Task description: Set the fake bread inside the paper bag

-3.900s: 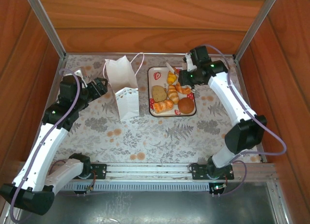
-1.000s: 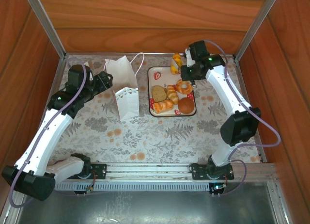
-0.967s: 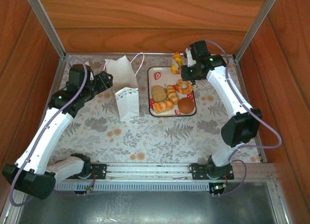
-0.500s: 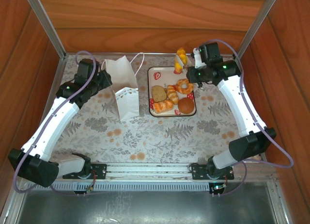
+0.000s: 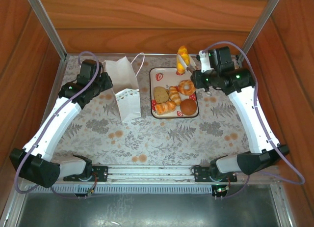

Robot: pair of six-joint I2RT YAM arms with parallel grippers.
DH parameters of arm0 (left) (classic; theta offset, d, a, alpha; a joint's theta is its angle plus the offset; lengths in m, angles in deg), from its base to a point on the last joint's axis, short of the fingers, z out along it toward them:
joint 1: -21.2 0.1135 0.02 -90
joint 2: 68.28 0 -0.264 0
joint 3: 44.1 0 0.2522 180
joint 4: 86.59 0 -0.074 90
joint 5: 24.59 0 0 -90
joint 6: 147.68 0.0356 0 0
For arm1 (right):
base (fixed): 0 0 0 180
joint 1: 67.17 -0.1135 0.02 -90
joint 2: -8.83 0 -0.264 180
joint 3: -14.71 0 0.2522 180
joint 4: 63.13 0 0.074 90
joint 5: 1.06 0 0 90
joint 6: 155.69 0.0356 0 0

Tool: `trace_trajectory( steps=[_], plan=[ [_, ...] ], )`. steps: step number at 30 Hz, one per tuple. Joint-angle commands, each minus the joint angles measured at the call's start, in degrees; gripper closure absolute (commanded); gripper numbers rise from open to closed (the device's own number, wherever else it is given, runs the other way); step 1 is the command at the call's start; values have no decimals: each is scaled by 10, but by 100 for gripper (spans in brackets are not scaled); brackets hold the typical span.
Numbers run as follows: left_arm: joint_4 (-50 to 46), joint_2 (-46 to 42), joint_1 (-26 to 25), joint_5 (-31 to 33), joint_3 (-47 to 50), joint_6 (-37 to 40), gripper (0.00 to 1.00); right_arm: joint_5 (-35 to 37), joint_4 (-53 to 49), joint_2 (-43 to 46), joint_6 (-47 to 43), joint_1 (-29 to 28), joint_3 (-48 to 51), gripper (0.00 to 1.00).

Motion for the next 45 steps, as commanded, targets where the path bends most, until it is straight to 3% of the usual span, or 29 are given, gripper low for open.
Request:
trace_trajectory(
  steps=[1,12,34,45],
  plan=[
    [-10,3,-3,2,-15,6,83,-8,4,17,-17,-14,-16,57],
    [-1,-4,-2,1,-8,-6,100,4,-2,28,-38,-67,-84,56],
    [12,-10,-3,-3,3,-15,100,-45,5,-86,-37,-214,-235,56],
    [16,-13,-3,-7,4,-12,100,-57,48,-142,-20,-257,-238,56]
  ],
)
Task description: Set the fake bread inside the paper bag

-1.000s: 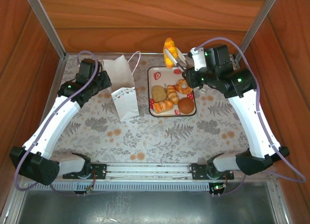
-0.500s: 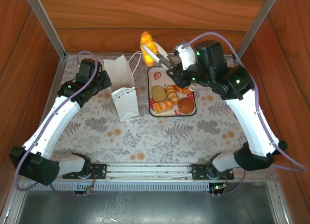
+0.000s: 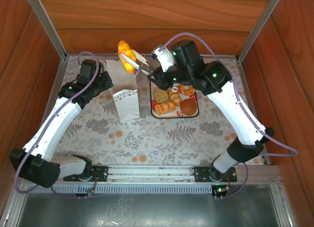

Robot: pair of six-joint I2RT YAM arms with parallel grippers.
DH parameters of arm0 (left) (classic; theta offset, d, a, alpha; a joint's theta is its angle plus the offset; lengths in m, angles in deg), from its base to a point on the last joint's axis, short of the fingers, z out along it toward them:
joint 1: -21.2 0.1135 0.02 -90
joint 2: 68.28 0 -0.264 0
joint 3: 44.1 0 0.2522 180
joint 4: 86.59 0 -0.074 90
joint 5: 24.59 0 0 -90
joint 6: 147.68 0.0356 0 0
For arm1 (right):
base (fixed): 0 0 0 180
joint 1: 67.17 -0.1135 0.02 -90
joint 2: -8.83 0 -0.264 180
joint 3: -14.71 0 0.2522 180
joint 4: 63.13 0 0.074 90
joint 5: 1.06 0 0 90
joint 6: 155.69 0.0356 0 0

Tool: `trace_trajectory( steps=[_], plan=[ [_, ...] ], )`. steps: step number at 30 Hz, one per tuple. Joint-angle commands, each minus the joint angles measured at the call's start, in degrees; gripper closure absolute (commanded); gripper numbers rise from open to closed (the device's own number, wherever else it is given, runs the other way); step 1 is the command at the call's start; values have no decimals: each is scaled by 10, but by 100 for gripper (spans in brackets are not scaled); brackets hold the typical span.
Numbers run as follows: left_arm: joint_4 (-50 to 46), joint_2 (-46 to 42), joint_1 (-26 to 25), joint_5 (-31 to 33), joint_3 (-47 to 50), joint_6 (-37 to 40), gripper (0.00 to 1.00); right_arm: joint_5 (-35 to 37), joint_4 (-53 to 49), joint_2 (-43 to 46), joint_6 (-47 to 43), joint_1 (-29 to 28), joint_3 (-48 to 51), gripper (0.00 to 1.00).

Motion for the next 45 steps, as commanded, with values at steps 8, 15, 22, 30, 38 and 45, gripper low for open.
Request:
trace_trajectory(
  steps=[8,15,22,30,38,45],
  plan=[
    [15,-19,-2,1,11,1,100,16,34,-61,7,-18,-18,56],
    [18,-16,-2,-5,9,-1,100,16,23,-86,7,-20,-22,56],
    [20,-16,-2,-4,13,-1,100,14,18,-96,7,-22,-12,56],
    [23,-19,-2,-5,18,-2,100,18,6,-112,7,-22,-12,56],
    [24,-23,-2,-5,21,-3,100,19,-3,-127,7,-22,-9,55],
    [26,-24,-2,-6,24,-5,100,22,3,-126,8,-23,4,52]
  ],
)
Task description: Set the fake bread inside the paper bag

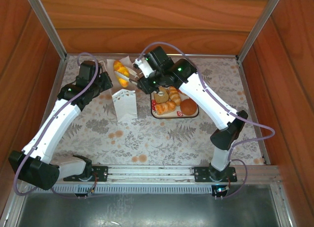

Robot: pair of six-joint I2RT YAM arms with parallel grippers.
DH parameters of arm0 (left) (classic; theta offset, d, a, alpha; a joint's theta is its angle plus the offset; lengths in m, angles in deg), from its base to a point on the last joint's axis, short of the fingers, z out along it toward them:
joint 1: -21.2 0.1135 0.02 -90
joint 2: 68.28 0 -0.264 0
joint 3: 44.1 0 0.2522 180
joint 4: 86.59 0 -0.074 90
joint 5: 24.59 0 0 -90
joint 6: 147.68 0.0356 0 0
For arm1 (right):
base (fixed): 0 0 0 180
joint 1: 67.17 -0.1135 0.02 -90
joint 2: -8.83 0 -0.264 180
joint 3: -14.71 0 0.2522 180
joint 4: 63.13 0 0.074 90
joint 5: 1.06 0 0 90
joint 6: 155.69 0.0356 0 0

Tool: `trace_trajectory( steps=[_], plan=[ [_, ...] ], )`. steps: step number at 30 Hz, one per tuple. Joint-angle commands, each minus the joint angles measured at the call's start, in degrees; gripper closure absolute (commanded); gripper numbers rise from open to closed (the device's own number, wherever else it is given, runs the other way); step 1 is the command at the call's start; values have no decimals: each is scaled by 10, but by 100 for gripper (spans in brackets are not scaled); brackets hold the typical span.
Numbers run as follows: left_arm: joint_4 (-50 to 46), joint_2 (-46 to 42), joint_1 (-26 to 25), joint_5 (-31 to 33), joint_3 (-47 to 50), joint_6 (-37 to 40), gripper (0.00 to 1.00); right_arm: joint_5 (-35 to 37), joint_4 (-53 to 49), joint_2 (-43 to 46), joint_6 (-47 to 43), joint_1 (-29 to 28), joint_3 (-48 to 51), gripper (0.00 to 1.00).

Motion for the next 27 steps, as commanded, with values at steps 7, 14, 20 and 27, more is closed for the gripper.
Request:
trace_trajectory(
  steps=[7,14,20,27],
  plan=[
    [9,-11,-2,-4,10,-6,100,9,13,3,6,-8,8,48],
    [10,-10,-2,-7,10,-7,100,18,13,7,5,-8,10,45],
    [11,-7,-2,-8,11,-9,100,23,16,13,5,-8,16,45],
    [11,-7,-2,-8,12,-9,100,30,24,22,7,-8,21,45]
  ],
)
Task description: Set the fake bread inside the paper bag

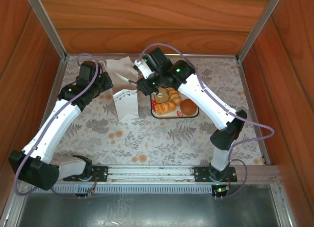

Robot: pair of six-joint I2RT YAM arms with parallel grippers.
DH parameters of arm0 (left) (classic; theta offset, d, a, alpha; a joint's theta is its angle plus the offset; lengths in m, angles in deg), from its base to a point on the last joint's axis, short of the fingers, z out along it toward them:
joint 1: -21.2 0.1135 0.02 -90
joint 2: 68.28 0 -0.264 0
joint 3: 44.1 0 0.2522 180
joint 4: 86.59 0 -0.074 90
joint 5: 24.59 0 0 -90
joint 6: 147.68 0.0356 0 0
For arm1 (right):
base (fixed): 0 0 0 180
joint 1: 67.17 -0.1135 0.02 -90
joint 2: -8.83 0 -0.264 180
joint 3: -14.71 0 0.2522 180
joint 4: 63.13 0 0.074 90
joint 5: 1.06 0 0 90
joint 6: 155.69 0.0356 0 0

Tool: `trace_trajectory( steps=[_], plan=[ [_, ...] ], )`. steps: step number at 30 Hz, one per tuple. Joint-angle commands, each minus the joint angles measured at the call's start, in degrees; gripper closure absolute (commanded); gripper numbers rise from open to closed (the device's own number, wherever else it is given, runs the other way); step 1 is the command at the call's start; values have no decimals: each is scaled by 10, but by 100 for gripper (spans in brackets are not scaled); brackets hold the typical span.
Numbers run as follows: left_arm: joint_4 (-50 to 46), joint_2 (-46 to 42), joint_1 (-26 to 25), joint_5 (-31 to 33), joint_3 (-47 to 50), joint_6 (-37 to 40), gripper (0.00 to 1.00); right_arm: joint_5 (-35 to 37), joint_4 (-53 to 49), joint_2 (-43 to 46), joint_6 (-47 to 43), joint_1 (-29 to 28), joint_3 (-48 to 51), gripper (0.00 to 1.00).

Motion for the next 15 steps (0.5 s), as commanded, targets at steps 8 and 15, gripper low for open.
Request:
trace_trajectory(
  steps=[8,15],
  plan=[
    [6,-7,-1,-7,9,-3,100,13,19,47,8,-5,9,46],
    [7,-9,-2,-4,11,-3,100,35,21,92,6,-5,25,46]
  ],
)
